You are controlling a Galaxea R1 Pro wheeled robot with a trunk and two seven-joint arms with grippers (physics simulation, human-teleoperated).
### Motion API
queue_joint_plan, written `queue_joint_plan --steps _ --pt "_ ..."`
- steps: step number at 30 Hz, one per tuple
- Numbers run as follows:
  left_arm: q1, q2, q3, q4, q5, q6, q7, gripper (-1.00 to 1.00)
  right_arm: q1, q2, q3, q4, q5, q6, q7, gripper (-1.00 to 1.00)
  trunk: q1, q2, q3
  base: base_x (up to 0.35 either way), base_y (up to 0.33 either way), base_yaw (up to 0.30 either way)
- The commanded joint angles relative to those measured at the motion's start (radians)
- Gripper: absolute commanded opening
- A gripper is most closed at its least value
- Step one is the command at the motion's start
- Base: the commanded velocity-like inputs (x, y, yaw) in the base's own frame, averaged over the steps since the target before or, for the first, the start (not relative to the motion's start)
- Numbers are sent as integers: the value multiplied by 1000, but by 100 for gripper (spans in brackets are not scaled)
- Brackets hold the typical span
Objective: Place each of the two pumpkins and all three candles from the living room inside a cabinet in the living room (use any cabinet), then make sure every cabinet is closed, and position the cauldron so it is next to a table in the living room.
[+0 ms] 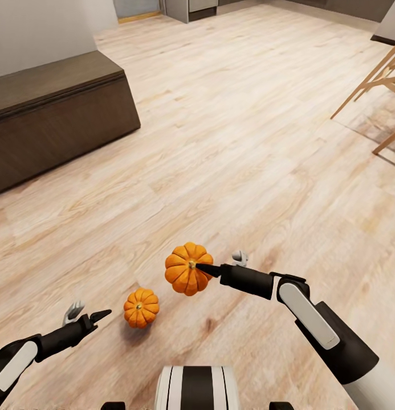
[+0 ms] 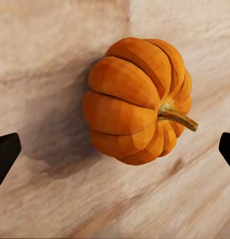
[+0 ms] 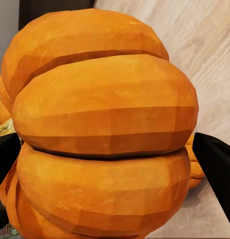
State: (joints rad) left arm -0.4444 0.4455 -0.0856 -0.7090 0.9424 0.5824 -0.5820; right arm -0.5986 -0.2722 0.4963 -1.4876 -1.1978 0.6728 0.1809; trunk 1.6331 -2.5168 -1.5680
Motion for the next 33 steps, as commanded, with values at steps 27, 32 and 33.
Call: queue_joint_plan --steps 27,32,33 --pt "-1 1 -11 -9 -40 5 -99 100 -1 0 0 3 -3 0 3 -100 12 -7 -105 0 0 0" --pt "-1 1 -11 -9 -42 4 -99 100 -1 0 0 4 -3 0 3 -100 14 -8 -124 0 0 0" --pt "-1 1 -11 -9 -42 4 -99 100 -1 0 0 4 -3 -1 3 -100 15 -8 -128 0 0 0"
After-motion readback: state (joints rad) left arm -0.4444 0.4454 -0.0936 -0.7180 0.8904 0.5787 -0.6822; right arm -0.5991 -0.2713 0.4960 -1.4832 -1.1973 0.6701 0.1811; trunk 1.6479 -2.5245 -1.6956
